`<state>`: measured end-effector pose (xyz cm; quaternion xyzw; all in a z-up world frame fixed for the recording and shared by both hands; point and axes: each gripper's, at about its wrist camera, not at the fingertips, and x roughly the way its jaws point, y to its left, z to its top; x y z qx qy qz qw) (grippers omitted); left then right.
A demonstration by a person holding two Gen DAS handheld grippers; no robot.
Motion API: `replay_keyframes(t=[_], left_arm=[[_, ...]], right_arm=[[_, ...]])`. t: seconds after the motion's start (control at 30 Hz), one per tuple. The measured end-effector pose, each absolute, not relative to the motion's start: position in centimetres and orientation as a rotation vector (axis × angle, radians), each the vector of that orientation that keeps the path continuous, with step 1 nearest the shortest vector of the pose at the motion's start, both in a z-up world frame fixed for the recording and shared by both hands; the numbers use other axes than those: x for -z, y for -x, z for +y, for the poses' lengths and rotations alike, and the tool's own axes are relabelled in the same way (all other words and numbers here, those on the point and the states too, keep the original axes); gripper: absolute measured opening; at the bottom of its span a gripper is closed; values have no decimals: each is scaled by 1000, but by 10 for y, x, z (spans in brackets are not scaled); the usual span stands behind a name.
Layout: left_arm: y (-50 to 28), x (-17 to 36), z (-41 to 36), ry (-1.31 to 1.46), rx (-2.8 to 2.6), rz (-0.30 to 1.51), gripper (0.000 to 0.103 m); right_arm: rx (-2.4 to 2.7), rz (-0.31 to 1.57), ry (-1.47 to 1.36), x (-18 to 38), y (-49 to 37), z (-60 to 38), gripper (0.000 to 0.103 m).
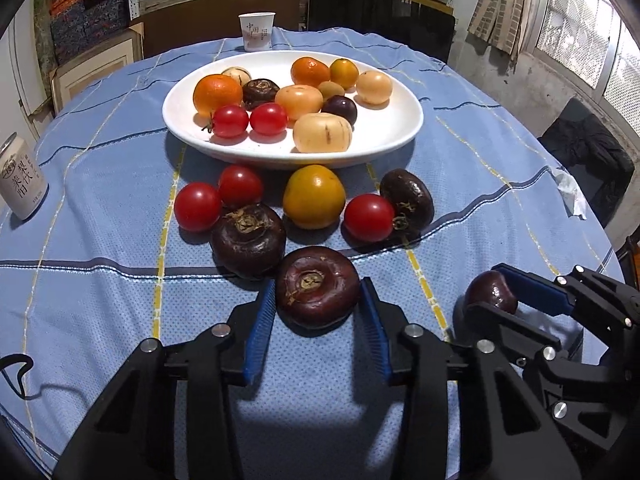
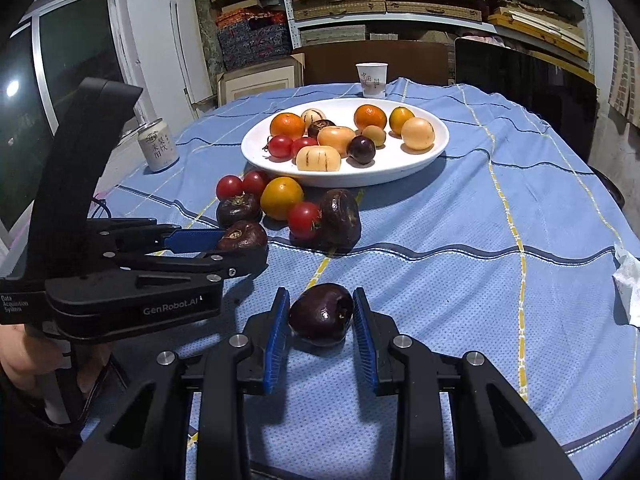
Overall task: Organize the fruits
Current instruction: 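Grasp a dark purple tomato with the left tool while the right tool grasps another, then carry both dark purple tomatoes onto the white plate and open both tools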
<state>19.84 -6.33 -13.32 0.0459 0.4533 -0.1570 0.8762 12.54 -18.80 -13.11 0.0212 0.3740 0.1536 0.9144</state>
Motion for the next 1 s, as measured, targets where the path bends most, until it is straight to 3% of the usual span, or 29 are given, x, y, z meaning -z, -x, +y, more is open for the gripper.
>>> replay_keyframes(t=[0.33, 0.53, 0.63, 0.67, 0.7, 0.77, 1.0], left_arm=[[-202, 134, -64, -95, 321, 951, 43], [-205, 135, -72, -85, 326, 956, 61], [-205, 135, -74, -91, 320, 956, 62], [-205, 135, -74, -91, 321, 954, 61], [-204, 135, -74, -90, 318, 951, 51], [-203, 133, -70, -84, 314, 938, 41], [-182, 124, -58, -83, 308, 895, 41]], right_arm=[[-311, 770, -39, 131, -125, -188, 32], [-318, 773, -49, 132, -125, -189, 32], [-316, 777, -60, 133, -126, -190, 32], [-319, 777, -62, 133, -126, -190, 32], [-322, 775, -59, 133, -125, -189, 32], [-324, 772, -60, 132, -125, -189, 32], [-324, 768, -71, 132, -125, -191, 32]])
